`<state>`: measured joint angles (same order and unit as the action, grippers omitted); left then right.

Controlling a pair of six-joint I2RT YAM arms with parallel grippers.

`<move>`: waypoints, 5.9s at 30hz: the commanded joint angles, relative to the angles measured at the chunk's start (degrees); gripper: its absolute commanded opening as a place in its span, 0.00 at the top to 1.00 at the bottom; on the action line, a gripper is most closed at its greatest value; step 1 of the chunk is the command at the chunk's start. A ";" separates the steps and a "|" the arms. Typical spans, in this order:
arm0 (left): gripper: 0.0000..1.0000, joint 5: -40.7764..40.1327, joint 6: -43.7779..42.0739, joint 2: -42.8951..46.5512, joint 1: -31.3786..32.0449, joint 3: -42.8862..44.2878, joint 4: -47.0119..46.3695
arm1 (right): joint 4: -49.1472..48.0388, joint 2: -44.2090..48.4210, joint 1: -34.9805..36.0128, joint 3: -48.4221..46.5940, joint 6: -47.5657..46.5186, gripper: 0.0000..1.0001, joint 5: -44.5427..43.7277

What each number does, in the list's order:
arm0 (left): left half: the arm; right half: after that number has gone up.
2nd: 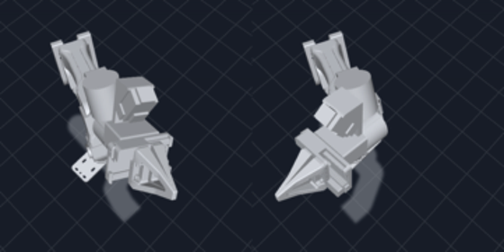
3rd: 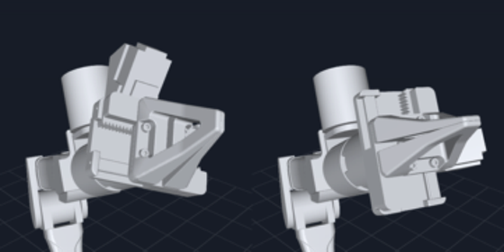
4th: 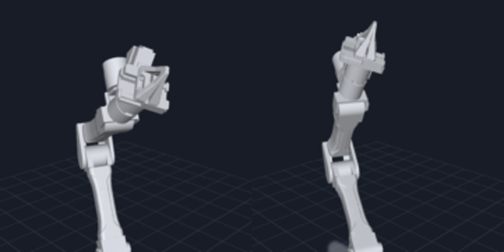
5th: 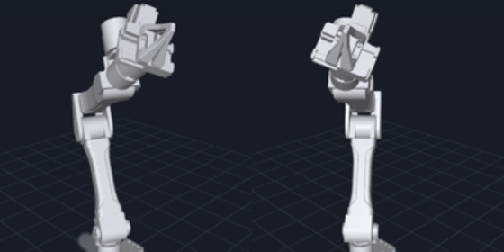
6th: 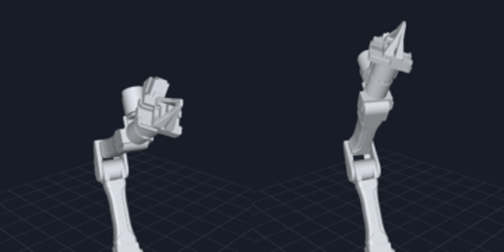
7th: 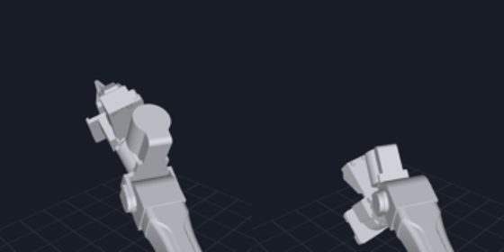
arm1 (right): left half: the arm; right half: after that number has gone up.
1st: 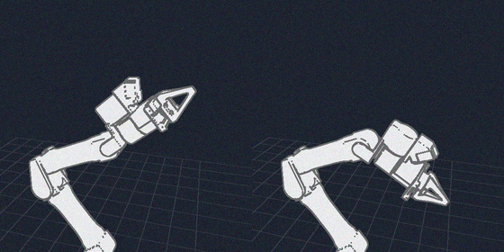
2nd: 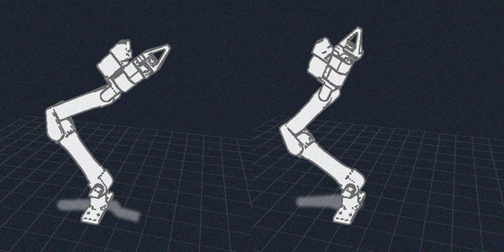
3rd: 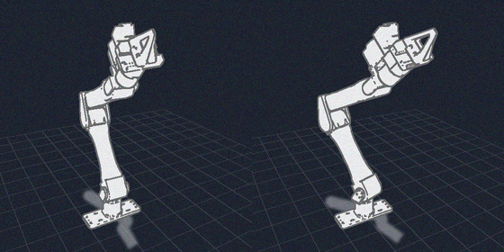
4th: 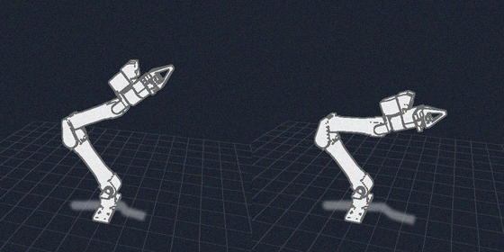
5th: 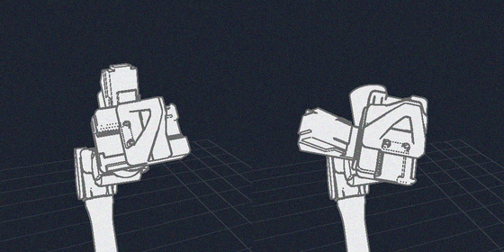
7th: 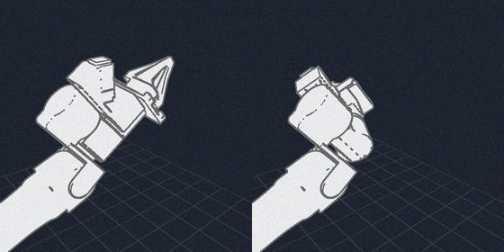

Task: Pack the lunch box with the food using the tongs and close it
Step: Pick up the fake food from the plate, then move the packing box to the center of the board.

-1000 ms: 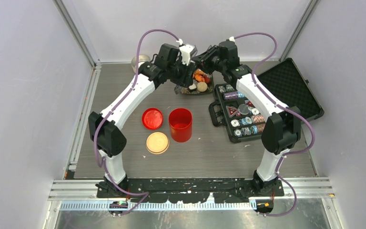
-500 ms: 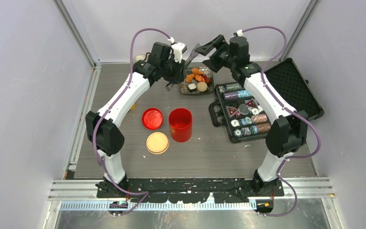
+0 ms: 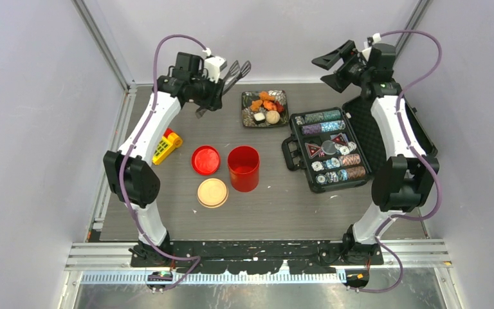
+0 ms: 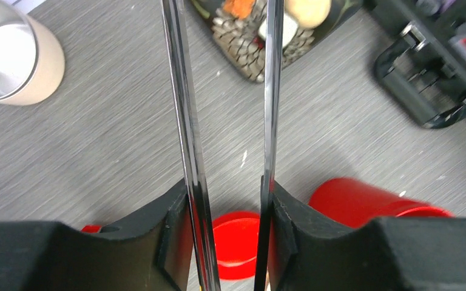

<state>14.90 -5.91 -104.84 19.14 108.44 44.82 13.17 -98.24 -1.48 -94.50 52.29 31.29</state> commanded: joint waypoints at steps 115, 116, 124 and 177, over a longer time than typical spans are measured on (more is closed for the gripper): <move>0.75 -4.80 -40.71 -19.56 6.02 20.13 7.06 | 19.75 13.23 -10.92 6.78 -26.45 0.13 9.27; 0.75 -4.67 -39.88 -19.36 5.55 20.25 6.96 | 19.71 13.24 -10.92 6.78 -26.45 0.13 9.25; 0.76 -3.85 -32.81 -16.73 -1.62 20.05 6.03 | 19.71 13.45 -10.87 7.13 -26.54 0.13 9.26; 0.75 -10.11 -38.70 -21.38 -17.35 9.06 -1.36 | 18.47 13.22 -10.92 8.30 -24.78 0.13 9.20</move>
<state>3.25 -42.81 -130.91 -0.08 118.52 43.20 33.91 -87.22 -12.12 -85.71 27.33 40.34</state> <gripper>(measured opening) 0.271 0.868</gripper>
